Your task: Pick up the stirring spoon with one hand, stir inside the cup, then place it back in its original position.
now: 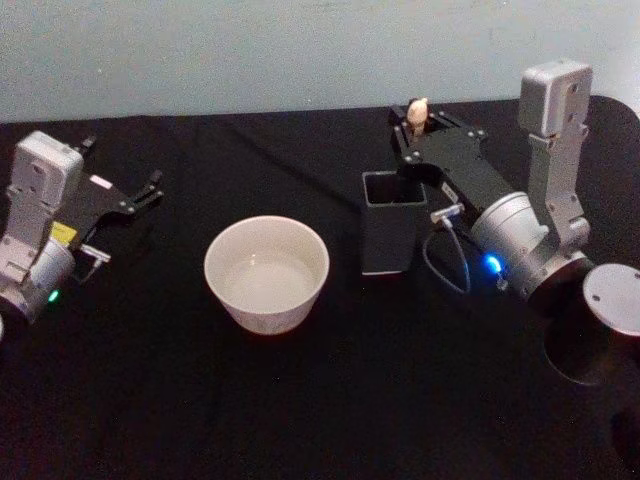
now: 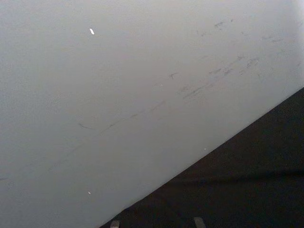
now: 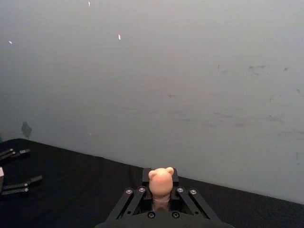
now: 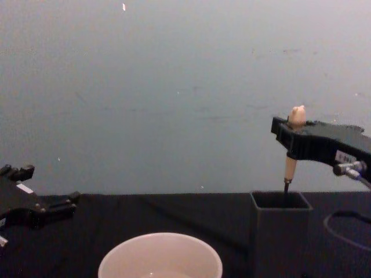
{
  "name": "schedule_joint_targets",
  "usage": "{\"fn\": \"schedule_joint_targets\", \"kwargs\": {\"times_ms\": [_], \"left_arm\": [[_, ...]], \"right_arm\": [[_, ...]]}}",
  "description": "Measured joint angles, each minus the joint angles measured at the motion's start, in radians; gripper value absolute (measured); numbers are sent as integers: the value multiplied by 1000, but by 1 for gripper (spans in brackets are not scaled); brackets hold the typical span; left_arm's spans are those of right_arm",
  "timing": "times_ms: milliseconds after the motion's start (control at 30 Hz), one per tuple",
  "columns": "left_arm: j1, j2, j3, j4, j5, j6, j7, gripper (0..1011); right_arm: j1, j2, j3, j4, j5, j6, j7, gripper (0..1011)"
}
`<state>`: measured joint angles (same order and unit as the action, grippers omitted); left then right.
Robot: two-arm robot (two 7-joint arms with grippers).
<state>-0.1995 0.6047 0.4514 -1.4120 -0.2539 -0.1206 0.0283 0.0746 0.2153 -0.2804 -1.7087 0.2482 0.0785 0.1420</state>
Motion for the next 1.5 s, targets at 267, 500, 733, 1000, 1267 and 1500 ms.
{"fn": "schedule_joint_targets", "kwargs": {"times_ms": [267,500,733,1000,1267,1500], "left_arm": [[0,0,0,0,0,0,0,1001],[0,0,0,0,0,0,0,1001],[0,0,0,0,0,0,0,1001],[0,0,0,0,0,0,0,1001],[0,0,0,0,0,0,0,1001],[0,0,0,0,0,0,0,1001]], "right_arm": [[-4,-17,-5,26,-46,-5,-5,195],[-4,-26,-9,45,-85,1,-6,195],[-3,-25,-9,44,-83,1,-6,195],[-3,-24,-8,42,-78,1,-5,267],[-3,-24,-8,41,-75,0,-5,500],[-3,-23,-8,40,-74,0,-5,741]]}}
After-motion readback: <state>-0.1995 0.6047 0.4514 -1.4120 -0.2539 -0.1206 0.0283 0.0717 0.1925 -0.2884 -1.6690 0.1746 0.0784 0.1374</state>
